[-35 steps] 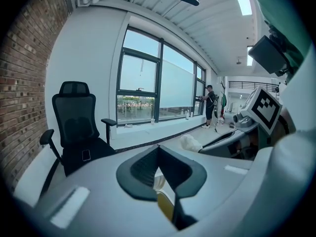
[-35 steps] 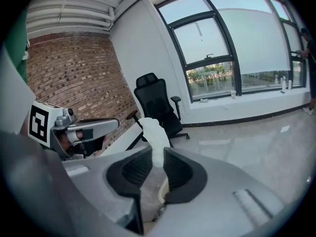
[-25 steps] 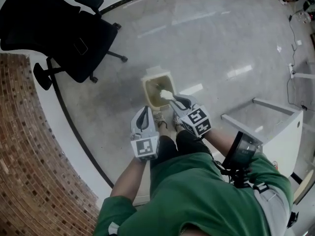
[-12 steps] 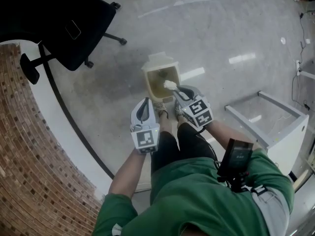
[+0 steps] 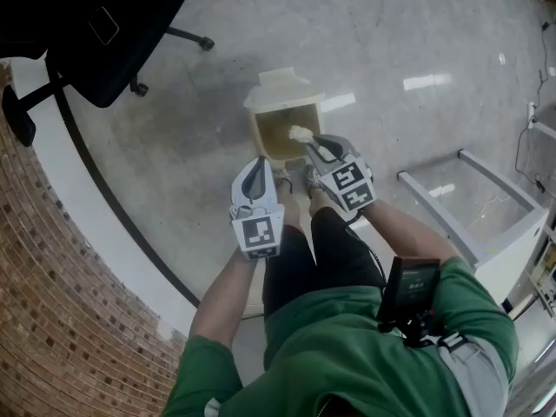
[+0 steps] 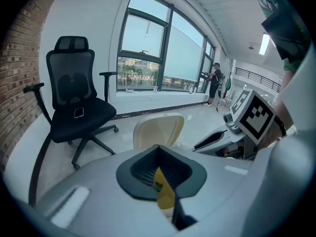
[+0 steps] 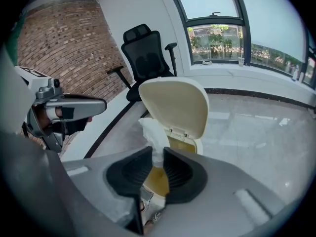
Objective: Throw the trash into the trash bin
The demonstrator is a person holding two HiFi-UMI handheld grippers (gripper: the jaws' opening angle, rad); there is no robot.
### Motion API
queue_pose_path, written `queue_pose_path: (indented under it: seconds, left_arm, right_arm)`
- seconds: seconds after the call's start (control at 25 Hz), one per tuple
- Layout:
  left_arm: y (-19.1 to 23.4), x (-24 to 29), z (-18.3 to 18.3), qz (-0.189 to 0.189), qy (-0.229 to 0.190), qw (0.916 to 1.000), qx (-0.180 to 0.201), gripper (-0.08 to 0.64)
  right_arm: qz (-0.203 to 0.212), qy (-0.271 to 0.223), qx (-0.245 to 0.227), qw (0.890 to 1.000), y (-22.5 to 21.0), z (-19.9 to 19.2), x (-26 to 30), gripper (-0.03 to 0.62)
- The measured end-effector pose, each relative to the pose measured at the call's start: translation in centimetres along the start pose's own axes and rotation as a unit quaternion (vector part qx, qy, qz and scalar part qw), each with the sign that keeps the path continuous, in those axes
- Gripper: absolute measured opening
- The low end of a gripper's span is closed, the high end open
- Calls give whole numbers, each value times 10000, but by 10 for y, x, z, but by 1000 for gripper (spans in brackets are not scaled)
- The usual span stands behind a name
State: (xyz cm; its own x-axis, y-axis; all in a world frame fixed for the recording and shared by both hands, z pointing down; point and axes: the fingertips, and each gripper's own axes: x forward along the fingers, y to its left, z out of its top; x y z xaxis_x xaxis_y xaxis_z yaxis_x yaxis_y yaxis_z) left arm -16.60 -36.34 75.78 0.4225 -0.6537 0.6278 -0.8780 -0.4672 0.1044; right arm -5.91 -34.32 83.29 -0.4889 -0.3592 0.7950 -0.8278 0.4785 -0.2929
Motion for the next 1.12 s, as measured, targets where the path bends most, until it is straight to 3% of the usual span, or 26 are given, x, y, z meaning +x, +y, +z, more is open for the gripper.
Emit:
queue_pose_path:
  seconds: [0.68,1.12]
  left_arm:
    - [25,45,-87,34,294,9995,-53,6]
    - [34,57,-116,-25,335,9994,-27,6]
  right_arm:
    - [-322,709,-548,9955,-16,-60,95,72]
    - [-412,1043,-797,9905,-12,-76,140,74]
